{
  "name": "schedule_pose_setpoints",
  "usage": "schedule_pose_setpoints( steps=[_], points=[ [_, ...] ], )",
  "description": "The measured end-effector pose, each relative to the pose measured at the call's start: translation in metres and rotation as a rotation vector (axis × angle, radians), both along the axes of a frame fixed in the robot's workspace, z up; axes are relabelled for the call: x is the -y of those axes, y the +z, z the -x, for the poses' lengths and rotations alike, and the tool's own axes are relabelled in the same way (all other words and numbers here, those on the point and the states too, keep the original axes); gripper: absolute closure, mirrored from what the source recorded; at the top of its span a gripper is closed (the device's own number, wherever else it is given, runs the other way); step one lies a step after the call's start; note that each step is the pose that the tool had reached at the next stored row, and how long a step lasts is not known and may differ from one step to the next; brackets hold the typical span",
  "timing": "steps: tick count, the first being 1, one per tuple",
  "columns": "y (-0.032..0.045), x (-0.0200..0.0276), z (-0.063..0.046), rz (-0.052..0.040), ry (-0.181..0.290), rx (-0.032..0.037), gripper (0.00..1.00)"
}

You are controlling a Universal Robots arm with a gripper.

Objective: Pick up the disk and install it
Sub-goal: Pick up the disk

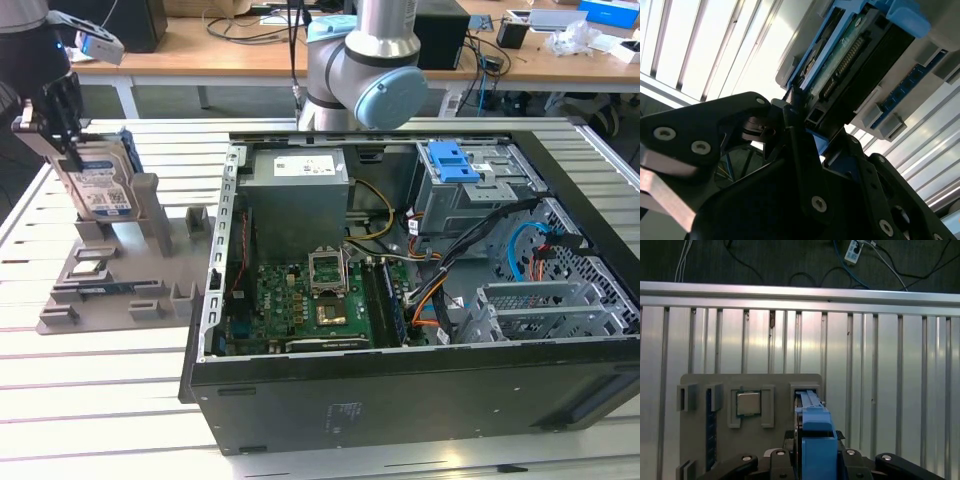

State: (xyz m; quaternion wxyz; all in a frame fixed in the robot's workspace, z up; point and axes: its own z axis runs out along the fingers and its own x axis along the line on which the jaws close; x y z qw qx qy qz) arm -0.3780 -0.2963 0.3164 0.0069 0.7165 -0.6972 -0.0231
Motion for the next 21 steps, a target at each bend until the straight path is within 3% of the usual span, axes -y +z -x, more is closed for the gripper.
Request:
schedule_pose_setpoints(
  steps=[10,21],
  points=[
    [0.0044,0.0000,0.000,0.0001,0.000,-0.0003,0.63],
    [0.0155,0.0000,0.000,0.0001,0.000,-0.0002,0.63]
  ],
)
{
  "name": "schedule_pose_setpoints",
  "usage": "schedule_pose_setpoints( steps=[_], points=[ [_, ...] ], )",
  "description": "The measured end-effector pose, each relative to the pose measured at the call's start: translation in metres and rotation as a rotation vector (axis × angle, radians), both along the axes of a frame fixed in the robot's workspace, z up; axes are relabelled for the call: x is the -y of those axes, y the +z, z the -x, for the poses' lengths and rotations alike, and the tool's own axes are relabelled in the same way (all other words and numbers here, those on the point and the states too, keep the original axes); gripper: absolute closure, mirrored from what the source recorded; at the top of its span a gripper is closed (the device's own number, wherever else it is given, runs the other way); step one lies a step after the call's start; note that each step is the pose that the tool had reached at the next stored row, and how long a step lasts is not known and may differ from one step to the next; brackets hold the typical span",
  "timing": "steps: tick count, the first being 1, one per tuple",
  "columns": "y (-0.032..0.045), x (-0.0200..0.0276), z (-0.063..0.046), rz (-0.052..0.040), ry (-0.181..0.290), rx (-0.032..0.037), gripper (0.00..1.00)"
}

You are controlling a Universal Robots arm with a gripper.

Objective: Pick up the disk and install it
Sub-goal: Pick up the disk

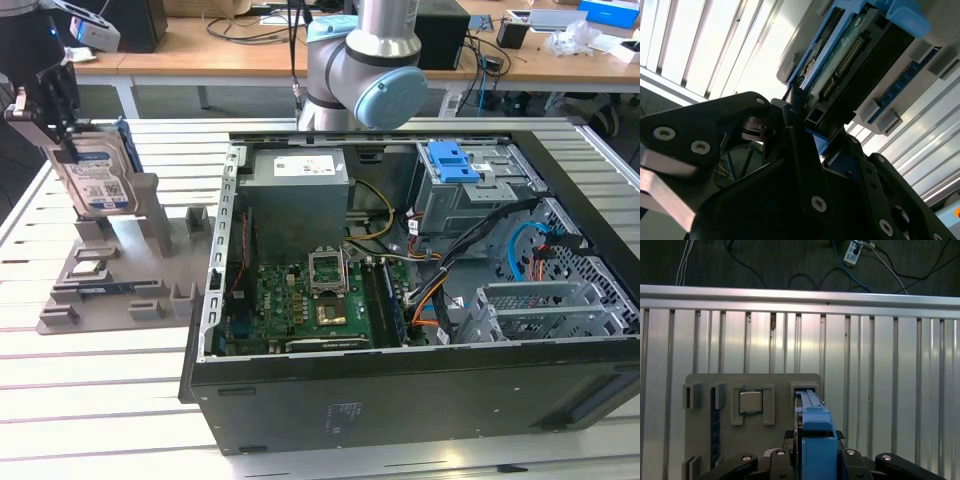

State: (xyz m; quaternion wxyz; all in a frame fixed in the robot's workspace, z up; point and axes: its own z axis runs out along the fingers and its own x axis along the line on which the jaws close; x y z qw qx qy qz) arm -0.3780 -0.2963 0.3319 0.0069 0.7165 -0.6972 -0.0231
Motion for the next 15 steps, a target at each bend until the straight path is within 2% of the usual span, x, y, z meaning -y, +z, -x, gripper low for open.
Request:
schedule_pose_setpoints(
  steps=[8,15],
  points=[
    [0.0149,-0.0001,0.000,-0.0001,0.000,0.0000,0.63],
    [0.0222,-0.0001,0.000,0.0000,0.000,0.0000,0.63]
  ],
)
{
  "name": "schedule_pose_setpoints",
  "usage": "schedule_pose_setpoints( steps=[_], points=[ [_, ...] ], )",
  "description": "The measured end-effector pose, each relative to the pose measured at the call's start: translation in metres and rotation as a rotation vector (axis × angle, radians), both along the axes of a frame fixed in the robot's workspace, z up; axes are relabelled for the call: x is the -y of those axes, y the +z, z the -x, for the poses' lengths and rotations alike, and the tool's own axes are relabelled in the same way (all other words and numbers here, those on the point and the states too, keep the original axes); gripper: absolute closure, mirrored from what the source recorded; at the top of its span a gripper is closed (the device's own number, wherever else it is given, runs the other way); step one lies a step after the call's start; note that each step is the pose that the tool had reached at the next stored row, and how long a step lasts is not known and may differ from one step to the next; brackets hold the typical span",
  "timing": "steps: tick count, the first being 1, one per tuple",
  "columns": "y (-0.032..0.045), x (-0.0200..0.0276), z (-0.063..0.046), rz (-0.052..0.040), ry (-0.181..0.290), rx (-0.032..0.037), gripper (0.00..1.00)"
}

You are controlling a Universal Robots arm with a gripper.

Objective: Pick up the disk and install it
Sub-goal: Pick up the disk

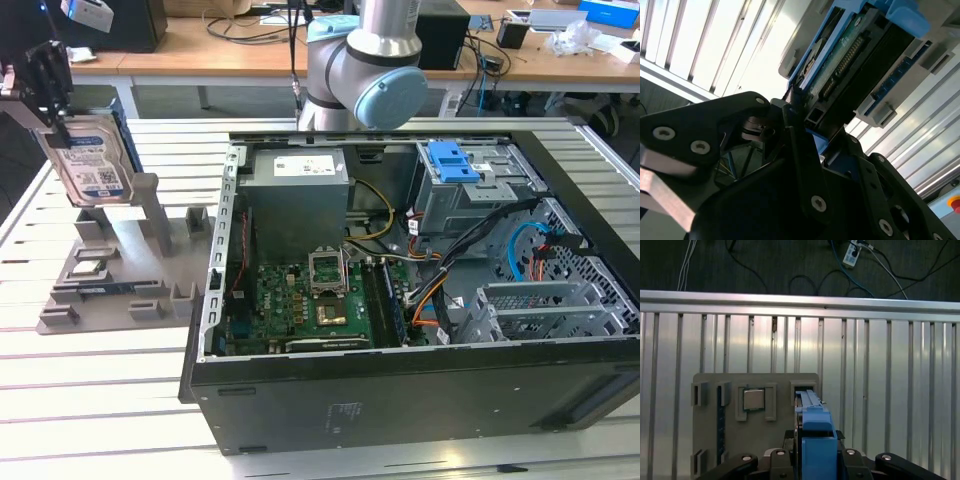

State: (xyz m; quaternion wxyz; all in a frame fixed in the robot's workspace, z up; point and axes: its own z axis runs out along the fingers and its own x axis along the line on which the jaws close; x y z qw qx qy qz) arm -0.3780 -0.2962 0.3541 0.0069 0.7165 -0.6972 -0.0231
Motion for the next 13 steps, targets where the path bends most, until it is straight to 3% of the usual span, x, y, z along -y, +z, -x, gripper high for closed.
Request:
schedule_pose_setpoints(
  steps=[8,13],
  points=[
    [0.0083,0.0000,0.000,0.0000,0.000,0.0000,0.63],
    [0.0176,0.0000,0.000,0.0000,0.000,0.0001,0.63]
  ],
)
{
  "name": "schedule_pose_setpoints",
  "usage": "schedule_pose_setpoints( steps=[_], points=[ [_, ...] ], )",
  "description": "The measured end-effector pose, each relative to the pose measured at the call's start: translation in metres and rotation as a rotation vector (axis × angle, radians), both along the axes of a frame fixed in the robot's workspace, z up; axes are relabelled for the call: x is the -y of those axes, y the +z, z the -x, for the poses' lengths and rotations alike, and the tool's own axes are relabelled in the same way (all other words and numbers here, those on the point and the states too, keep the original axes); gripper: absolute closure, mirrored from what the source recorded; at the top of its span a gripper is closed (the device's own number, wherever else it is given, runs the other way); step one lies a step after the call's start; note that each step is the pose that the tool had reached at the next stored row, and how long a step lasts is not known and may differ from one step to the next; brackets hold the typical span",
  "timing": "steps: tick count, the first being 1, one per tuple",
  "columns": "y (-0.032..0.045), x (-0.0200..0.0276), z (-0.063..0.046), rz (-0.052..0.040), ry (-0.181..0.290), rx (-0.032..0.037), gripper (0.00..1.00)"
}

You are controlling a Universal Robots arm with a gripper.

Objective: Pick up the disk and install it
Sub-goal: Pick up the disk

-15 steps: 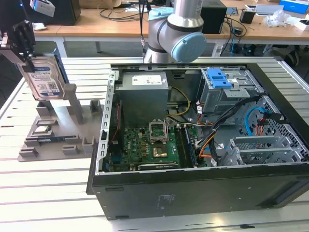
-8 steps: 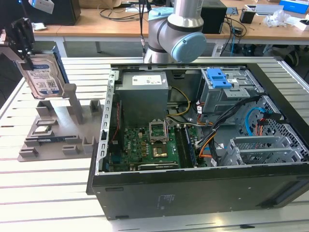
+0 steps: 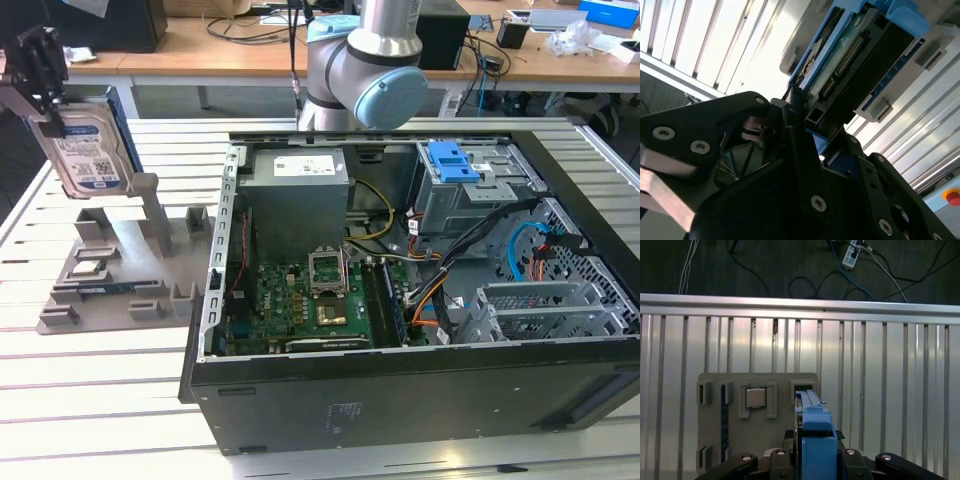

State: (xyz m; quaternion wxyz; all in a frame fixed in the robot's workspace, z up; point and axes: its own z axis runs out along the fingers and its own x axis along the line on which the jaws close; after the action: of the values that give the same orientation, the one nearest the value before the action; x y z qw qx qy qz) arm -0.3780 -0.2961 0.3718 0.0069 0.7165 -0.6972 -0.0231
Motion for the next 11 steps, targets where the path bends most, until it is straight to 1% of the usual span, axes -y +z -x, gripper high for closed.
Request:
schedule_pose_setpoints(
  steps=[7,11],
  points=[
    [0.0131,0.0000,0.000,0.0000,0.000,-0.0001,0.63],
    [0.0226,0.0000,0.000,0.0001,0.000,-0.0001,0.63]
  ],
)
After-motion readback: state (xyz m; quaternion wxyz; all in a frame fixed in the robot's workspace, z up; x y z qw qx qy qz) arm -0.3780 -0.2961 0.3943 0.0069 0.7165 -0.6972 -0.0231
